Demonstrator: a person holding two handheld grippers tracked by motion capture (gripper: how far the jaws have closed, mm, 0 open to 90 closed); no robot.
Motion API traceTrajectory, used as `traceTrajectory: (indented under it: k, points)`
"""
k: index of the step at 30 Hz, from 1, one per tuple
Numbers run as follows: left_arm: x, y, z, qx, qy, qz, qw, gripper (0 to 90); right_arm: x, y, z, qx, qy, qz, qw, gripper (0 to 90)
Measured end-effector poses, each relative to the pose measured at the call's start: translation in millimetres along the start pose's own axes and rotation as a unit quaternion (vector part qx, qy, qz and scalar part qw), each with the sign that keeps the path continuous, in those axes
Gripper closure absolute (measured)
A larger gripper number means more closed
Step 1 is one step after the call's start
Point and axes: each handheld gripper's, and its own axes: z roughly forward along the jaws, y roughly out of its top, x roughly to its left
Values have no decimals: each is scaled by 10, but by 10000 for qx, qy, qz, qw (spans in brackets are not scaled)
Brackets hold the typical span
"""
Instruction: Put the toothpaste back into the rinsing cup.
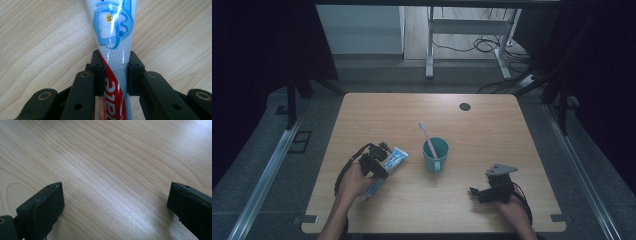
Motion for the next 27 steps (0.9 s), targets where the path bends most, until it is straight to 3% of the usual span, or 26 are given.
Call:
traceTrajectory:
  k: [7, 15, 25, 27]
  points:
    - [-20, -57, -78, -420, -85, 75, 9991, 726, 0, 0, 0, 0, -1, -2, 10000, 7]
    - [-55, -89, -207, -834, -161, 263, 9960, 727, 0, 0, 0, 2, -8, -2, 10000, 7]
    - [-115, -148, -362, -1440, -189, 510, 9881, 727, 2, -1, -2, 1, -14, 6, 10000, 8]
    - [-128, -160, -396, -1610, -187, 560, 9852, 728, 2, -1, -2, 1, -15, 8, 10000, 8]
